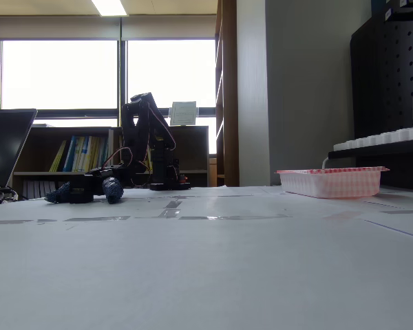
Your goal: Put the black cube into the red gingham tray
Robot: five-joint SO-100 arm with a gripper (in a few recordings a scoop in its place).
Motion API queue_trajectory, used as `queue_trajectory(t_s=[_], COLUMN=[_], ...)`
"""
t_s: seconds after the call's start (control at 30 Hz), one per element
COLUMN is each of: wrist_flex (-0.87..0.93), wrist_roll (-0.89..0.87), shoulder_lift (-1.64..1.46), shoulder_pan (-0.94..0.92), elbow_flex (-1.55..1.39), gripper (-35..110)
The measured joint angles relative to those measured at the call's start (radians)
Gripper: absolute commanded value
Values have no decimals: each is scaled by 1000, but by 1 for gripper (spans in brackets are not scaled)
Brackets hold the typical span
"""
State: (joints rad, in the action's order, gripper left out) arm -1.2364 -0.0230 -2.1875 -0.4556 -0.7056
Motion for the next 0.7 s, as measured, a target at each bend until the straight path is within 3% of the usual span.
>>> queue_trajectory(t_s=[0.43,0.7], wrist_flex=[-29,-28], wrist_roll=[18,38], shoulder_lift=[-21,-21], shoulder_pan=[15,29], elbow_flex=[-17,-18], gripper=[40,24])
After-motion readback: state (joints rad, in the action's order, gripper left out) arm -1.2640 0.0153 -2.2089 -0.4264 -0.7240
